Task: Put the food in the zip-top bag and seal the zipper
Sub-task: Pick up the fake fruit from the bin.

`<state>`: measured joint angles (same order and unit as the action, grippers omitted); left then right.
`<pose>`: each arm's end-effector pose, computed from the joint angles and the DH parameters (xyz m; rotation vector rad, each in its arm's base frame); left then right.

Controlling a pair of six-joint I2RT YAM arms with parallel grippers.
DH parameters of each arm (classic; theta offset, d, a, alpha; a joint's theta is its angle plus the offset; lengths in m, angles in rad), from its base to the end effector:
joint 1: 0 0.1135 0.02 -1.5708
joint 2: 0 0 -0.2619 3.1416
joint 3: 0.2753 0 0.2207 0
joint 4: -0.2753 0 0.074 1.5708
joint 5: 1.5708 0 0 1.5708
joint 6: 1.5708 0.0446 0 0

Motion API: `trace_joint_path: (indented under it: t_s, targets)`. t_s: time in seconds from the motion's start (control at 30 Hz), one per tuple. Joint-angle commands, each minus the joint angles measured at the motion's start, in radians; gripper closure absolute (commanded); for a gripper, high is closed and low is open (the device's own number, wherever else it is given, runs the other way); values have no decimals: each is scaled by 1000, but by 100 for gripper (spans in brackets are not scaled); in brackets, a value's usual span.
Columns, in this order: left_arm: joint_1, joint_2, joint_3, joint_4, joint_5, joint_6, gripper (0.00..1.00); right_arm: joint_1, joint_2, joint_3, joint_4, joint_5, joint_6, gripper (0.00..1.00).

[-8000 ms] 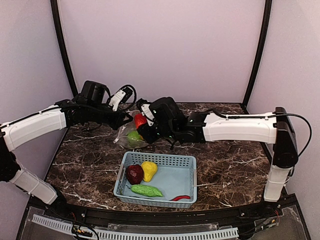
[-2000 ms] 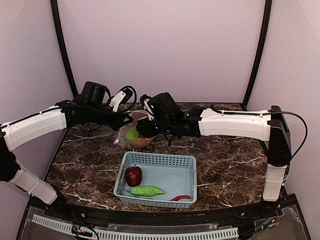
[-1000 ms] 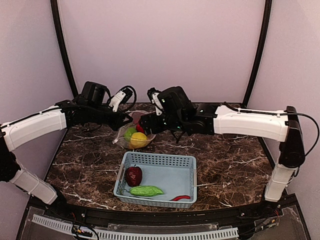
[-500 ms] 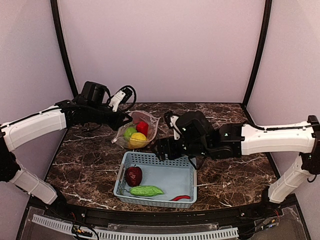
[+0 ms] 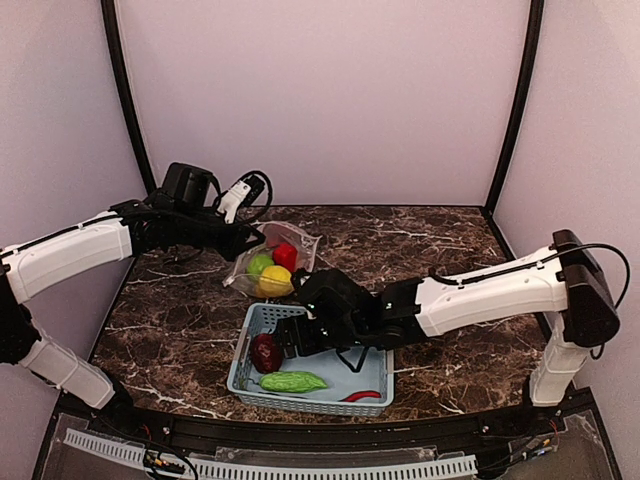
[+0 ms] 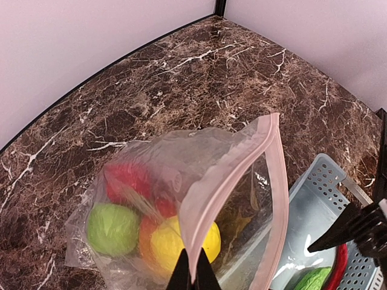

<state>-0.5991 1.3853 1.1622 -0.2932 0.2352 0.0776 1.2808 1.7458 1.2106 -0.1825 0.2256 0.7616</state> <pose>0.2371 -0.1745 0.3245 0.8396 1.9474 -0.5591 0.1146 0.3492 0.2374 -0.4964 2.3501 0.7876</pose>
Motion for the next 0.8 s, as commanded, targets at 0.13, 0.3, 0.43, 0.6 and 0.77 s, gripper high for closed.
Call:
trace_joint_path:
  t_s: [0.13,0.3,0.43,0.6,0.77]
  targets:
    - [-1,-55,-8,-11,4,5,99,15,173,156,-27,-43,12,16]
    - [-1,-60,-7,-14,-7,11,99,16,249,243,-64,-55,-23,16]
    - [-1,-61,-8,-13,-7,12,99,15,312,311,-120,-44,-30,20]
    - [-1,-58,-8,-12,-3,11,99,15,344,352,-182,5,-11,24]
    - [-1,-56,-8,-13,-4,11,99,15,358,365,-220,31,3,25]
